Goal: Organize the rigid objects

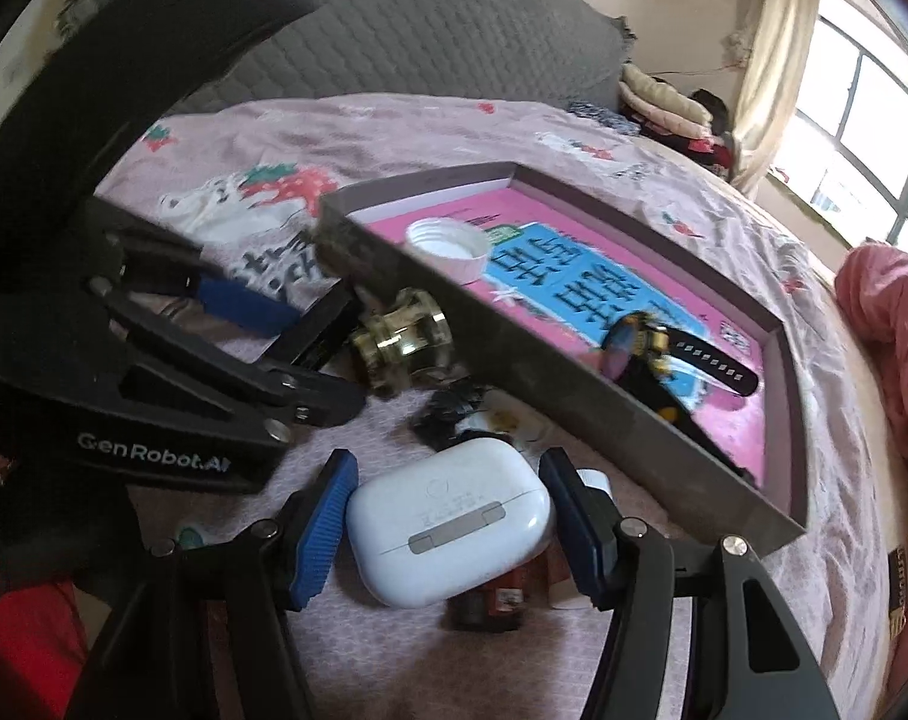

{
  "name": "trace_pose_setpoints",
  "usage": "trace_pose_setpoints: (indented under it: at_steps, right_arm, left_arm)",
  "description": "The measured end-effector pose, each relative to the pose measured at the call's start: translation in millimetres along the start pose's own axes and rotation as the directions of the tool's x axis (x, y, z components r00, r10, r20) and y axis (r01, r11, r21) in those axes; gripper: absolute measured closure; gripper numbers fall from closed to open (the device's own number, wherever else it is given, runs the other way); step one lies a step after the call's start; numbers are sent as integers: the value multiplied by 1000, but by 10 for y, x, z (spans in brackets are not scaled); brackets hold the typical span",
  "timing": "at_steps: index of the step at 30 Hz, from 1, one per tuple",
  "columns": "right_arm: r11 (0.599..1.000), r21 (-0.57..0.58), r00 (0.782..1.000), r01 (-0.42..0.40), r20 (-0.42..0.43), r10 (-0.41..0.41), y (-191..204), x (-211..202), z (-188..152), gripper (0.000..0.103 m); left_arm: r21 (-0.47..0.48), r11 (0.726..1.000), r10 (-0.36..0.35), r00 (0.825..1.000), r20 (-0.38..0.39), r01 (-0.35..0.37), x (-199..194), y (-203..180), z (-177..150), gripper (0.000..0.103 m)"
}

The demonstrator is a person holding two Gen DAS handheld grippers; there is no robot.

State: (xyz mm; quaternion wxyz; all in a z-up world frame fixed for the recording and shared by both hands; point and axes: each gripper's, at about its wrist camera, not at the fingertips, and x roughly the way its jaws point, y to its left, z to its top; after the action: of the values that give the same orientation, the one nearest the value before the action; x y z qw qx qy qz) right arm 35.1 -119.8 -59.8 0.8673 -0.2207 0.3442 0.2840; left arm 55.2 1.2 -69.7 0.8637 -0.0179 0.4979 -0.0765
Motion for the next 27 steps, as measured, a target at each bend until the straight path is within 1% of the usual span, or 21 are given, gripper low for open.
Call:
trace_pose_setpoints:
  at_steps: [1,2,7,9,11,15,19,22,27]
  right_arm:
    - [1000,17,1000,3,7,-3,-32,-21,5,40]
    - [999,36,1000,3,15,-4,-63,-42,12,40]
    - [997,75,999,15,39,-18,-109,-114,39,40]
    - [995,96,999,12,45,-16,-126,-132,44,40]
    - [993,116,999,5,47,-10,-137,-148,41,40]
    - [990,142,998,14,63,-24,-166,-198,56,40]
    - [982,189,997,13,77,-28,-236,-245,65,40]
    - [979,203,996,21,84,-39,-263,-284,69,40]
    - [976,216,995,31,90,-52,-285,-330,91,40]
  left_arm:
    - [-6,1000,-5,1000,-5,5,5,26,2,69]
    - [-9,1000,-5,1000,-8,5,8,44,5,70]
    - [-23,999,-45,999,-6,45,-12,118,1,72]
    - [-46,996,-71,997,1,71,-34,172,3,74]
    - [-60,994,-92,996,13,93,-72,222,9,75]
    - [-71,990,-121,992,44,124,-155,259,27,77]
    - [-52,989,-132,987,91,137,-272,243,50,78]
    - [-43,989,-137,983,120,143,-340,231,70,78]
    - [-45,988,-143,980,140,150,-407,250,83,80]
